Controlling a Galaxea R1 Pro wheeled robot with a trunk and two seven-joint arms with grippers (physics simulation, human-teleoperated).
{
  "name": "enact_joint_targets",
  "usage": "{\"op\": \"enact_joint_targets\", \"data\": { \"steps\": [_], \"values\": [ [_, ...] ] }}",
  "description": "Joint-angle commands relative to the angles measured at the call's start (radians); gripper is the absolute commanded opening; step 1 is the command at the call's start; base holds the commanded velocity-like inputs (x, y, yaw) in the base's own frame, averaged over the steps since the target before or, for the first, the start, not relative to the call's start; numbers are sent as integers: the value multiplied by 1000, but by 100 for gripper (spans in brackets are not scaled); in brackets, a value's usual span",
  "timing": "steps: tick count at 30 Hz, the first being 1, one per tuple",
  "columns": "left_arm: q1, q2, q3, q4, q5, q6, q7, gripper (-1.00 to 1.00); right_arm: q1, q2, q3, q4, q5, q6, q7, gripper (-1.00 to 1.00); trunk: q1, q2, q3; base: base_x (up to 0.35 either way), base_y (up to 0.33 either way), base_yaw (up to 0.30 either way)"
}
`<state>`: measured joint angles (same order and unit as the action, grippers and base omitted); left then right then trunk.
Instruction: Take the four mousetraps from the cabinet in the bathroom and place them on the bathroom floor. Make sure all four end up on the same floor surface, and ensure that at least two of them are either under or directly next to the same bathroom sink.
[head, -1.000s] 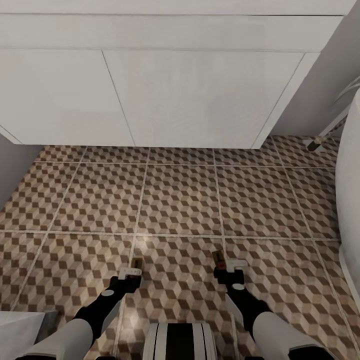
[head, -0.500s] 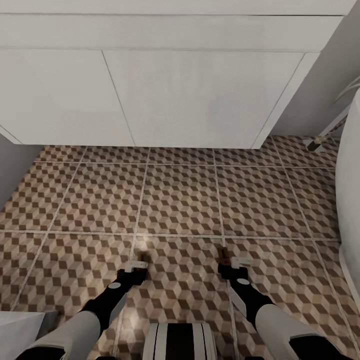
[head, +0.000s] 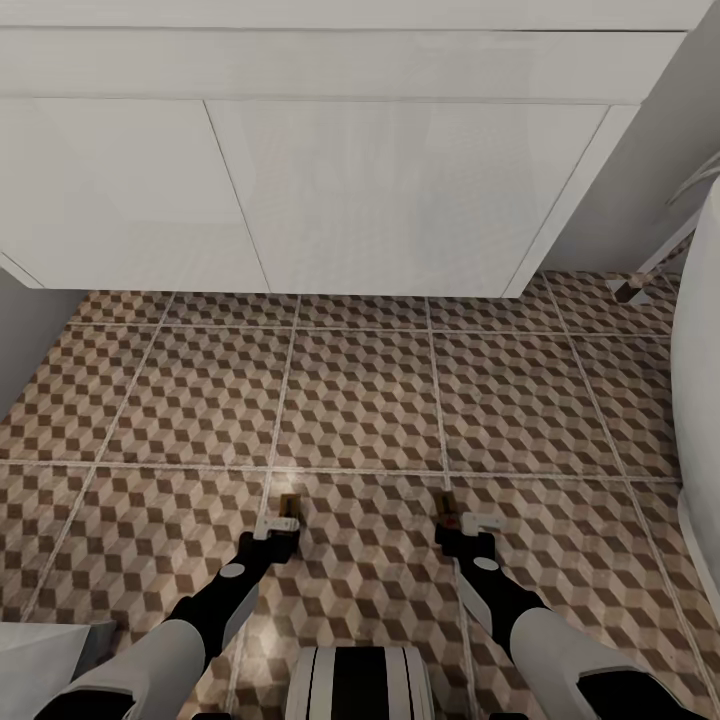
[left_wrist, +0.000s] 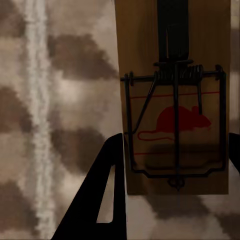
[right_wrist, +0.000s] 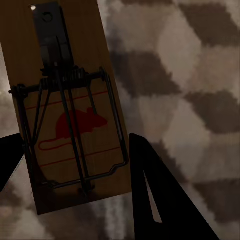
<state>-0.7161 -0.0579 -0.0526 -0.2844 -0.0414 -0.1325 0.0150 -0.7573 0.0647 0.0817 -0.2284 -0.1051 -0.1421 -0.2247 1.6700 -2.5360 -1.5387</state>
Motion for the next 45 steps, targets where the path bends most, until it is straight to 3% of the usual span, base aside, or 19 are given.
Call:
{"op": "enact_joint_targets", "data": {
  "steps": [1,14,29,32,39,45],
  "values": [
    [-2,1,-4,4,-5,-12,4,-100,-1,0,10,1,-13,-8,-8,-100,0,0,-1,0,0,0],
    [-5,10,-3,14,-9,-27,2,-100,-1,7,15,3,-10,-16,-8,-100,0,0,-1,0,0,0],
    [-3,-19,-5,-2,-20,-24,15,-100,-1,1,15,3,-12,-14,-8,-100,0,0,-1,0,0,0],
    [-3,-26,-2,-4,-16,-22,44,-100,-1,2,15,3,-13,-14,-9,-100,0,0,-1,0,0,0],
    [-3,-62,0,-6,-13,-25,212,-100,-1,3,15,3,-13,-14,-13,-100,0,0,-1,0,0,0],
    [-3,-80,-6,-3,-16,-19,243,-100,-1,2,14,3,-13,-14,-14,-100,0,0,-1,0,0,0]
  ]
}}
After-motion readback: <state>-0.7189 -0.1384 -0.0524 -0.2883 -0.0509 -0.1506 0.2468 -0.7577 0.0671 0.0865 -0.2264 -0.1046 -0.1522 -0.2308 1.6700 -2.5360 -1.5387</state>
